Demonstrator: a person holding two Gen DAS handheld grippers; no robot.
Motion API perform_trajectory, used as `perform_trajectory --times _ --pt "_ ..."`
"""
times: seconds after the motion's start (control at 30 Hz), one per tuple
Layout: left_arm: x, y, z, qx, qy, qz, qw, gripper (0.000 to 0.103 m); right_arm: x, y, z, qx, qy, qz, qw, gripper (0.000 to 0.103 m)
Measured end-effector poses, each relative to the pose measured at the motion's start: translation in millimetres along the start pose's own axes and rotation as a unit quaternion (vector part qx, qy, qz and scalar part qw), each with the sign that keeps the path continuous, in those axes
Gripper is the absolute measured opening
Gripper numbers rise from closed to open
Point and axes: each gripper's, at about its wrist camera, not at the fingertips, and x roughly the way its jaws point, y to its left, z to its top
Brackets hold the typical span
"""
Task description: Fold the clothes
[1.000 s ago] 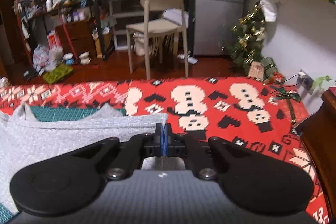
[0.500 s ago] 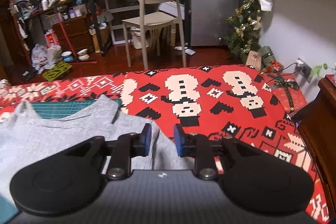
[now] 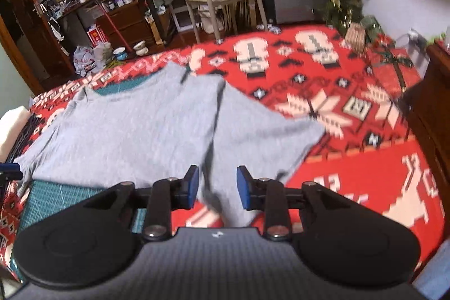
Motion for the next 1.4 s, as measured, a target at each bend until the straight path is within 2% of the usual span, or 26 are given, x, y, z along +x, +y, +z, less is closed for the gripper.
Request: perform_trajectory --times 0.07,0.23,0.37,0.4,0.43,0.47,0.5,0.53,0.67,0.87,1.1,1.23,1.4 --pt "0.1 -7.1 -3.6 0.011 -0.006 0.012 0.9998 0.032 2.9 4.9 -1.8 -0.014 0.003 0.004 1.0 0.032" --pt "7.9 -23.7 -11.5 0.087 -0.016 0.038 0.9954 0.032 10.2 23.8 -4.9 -0.051 0.016 0.01 0.999 0.035" --pt "17.1 -18.2 -11.0 0.078 -0.009 0.041 0.9961 0.032 15.8 31.5 -7.8 -0.054 0.021 0.007 0.998 0.035" --pt "18.8 -17.1 -11.1 0.078 -0.008 0.039 0.9962 0.032 15.9 32.6 -7.4 -0.053 0.018 0.008 0.998 0.033" --pt "20.3 -16.3 -11.3 0.079 -0.007 0.037 0.9961 0.032 15.9 33.5 -7.1 -0.053 0.017 0.007 0.998 0.023" --pt "20.9 -16.5 -12.1 0.083 -0.008 0.036 0.9958 0.026 15.9 33.9 -6.9 -0.055 0.016 0.006 0.998 0.017" --pt "21.5 -16.7 -12.8 0.088 -0.008 0.039 0.9954 0.015 16.5 34.2 -6.2 -0.058 0.017 0.003 0.998 0.007" --pt "21.9 -16.6 -13.3 0.089 -0.008 0.041 0.9952 0.012 17.5 34.2 -5.2 -0.061 0.018 -0.001 0.998 0.002" --pt "15.7 -14.9 -15.5 0.089 -0.006 0.041 0.9952 0.008 15.4 31.8 -5.5 -0.069 0.036 -0.002 0.997 0.001" --pt "-3.3 1.4 -23.3 0.077 -0.003 -0.014 0.9969 0.007 1.5 14.6 -2.4 -0.053 0.041 -0.002 0.998 0.0" --pt "-1.8 14.1 -32.5 0.064 0.011 -0.026 0.9975 0.007 -1.5 -9.8 -4.3 -0.003 0.05 0.007 0.999 0.0" --pt "-6.8 12.5 -37.6 0.057 0.012 -0.046 0.9972 0.007 -7.7 -11.6 -8.8 -0.008 0.056 0.015 0.998 0.0" --pt "-4.0 6.1 -42.1 0.08 0.018 -0.043 0.9957 0.007 0.0 -12.0 -13.9 -0.009 0.066 0.01 0.998 0.0"
